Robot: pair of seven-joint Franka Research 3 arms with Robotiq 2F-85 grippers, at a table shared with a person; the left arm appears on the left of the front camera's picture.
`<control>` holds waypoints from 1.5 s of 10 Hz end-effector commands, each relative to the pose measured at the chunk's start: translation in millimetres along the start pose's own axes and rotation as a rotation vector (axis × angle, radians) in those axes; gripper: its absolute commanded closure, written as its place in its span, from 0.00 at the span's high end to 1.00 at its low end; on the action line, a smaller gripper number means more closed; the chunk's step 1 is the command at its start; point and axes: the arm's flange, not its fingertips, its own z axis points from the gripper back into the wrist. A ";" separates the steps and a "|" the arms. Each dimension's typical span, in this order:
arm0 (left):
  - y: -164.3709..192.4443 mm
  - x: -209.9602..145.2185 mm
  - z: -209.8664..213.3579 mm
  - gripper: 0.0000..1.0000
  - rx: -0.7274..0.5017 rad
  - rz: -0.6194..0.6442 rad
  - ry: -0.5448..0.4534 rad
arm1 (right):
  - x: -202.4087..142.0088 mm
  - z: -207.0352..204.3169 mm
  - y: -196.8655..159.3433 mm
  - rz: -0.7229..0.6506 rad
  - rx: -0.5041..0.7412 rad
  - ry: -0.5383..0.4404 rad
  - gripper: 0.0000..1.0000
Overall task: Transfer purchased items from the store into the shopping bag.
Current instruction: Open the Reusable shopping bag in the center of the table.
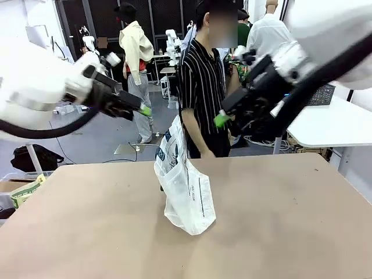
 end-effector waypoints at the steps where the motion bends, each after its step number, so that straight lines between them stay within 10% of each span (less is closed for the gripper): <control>1: 39.7 15.2 -26.2 1.00 0.056 0.019 0.085 | 6.2 -18.6 -4.2 0.012 -0.009 0.040 1.00; 7: 55.0 3.6 -44.1 1.00 0.027 0.062 0.112 | 7.6 -20.5 2.3 0.003 -0.027 0.034 1.00; 15: 35.1 32.3 -101.1 1.00 -0.009 0.009 0.235 | 83.9 -139.2 43.5 0.079 -0.033 0.292 1.00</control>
